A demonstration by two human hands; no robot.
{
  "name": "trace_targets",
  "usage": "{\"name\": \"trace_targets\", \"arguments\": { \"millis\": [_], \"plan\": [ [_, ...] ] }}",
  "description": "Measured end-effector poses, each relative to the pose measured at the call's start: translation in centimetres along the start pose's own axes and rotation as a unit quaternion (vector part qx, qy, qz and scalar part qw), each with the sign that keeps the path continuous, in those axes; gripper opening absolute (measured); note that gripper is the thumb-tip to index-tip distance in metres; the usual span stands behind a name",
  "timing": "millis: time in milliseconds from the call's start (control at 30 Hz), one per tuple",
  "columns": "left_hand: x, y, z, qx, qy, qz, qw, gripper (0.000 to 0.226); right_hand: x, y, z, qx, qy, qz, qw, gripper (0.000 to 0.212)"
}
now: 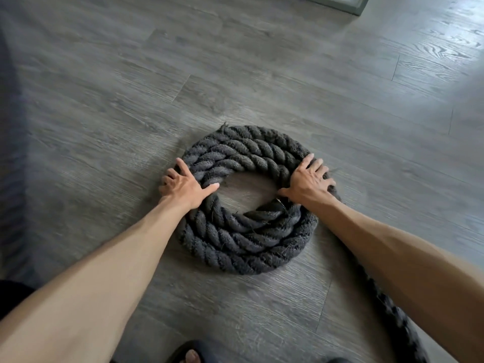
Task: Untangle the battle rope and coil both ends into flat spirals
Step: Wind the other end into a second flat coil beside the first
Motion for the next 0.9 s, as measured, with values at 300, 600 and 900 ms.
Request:
{"name": "trace_targets", "arguments": {
  "millis": [300, 600, 900],
  "plan": [
    [-9.2, -1.1, 3.8, -0.070, -0.157, -0.238, 0.956, 0.144, 3.4, -0.5, 1.2, -0.029, 0.120, 0.241, 0.963, 0.123],
    [-3.7, -1.3, 2.6, -0.068, -0.191, -0.243, 0.949, 0.130, 9.5, 0.3, 1.0, -0.017, 0.111, 0.341, 0.933, 0.128],
    [1.2, -2.4, 0.7, -0.103, -0.171, -0.089, 0.976, 0.130, 1.3, 1.1, -1.5, -0.086, -0.051, 0.149, 0.984, 0.096]
  ]
}}
Point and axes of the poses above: each hand's wrist, its own y-axis away from the middle knuckle, its own z-axis out of the back of the hand, x = y × z, the point moved 3 cm from there along -y, towards the middle knuckle, and after that the axes turned 10 degrees about x, right-handed, at the moved point
